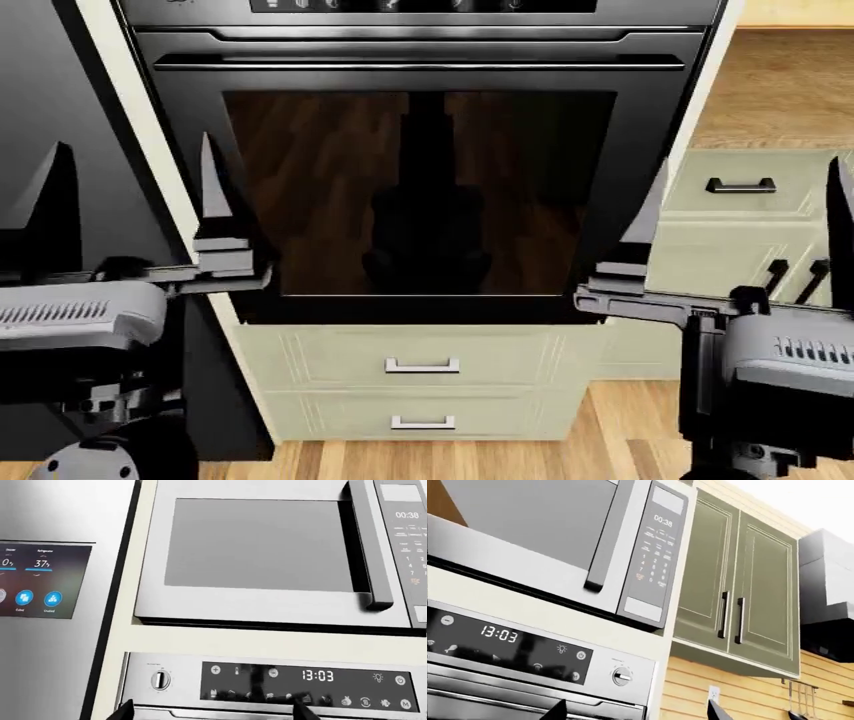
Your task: Preheat the oven by turning the temperature knob.
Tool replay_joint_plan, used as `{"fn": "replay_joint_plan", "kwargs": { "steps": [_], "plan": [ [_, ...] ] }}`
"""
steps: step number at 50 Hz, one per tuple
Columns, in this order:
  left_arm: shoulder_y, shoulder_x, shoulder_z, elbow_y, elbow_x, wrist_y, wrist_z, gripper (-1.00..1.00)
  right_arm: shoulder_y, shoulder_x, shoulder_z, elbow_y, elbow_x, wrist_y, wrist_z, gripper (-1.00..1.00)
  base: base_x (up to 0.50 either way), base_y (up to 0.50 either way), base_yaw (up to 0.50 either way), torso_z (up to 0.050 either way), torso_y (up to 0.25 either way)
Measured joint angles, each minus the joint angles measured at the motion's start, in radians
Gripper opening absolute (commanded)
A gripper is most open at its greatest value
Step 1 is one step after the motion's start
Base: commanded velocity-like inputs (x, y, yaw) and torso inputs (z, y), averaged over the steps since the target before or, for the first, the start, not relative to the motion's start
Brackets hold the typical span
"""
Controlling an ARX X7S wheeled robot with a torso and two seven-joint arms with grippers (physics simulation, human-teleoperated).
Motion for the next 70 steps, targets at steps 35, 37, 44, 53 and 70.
{"fn": "replay_joint_plan", "kwargs": {
  "steps": [35, 37, 44, 53, 70],
  "plan": [
    [-0.028, -0.051, -0.041, 0.208, -0.102, -0.062, -0.049, 1.0, -0.022, -0.076, 0.047, -0.14, 0.003, -0.122, -0.098, 1.0, 0.12, 0.0, 0.0, 0.0, 0.0],
    [-0.028, -0.053, -0.042, 0.213, -0.105, -0.063, -0.052, 1.0, -0.026, -0.077, 0.048, -0.141, 0.005, -0.131, -0.099, 1.0, 0.5, 0.0, 0.0, 0.0, 0.0],
    [-0.03, -0.061, -0.045, 0.228, -0.118, -0.069, -0.061, 1.0, -0.028, -0.079, 0.044, -0.141, -0.003, -0.132, -0.099, 1.0, 0.18, 0.0, 0.0, 0.0, 0.0],
    [-0.026, -0.072, -0.052, 0.244, -0.138, -0.061, -0.066, 1.0, -0.033, -0.08, 0.034, -0.142, -0.013, -0.133, -0.103, 1.0, 0.0, 0.0, 0.0, 0.01, 0.0],
    [-0.021, -0.093, -0.065, 0.247, -0.194, -0.041, -0.062, 1.0, -0.053, -0.08, 0.012, -0.144, -0.034, -0.14, -0.131, 1.0, 0.0, 0.0, 0.0, 0.05, 0.0]
  ]
}}
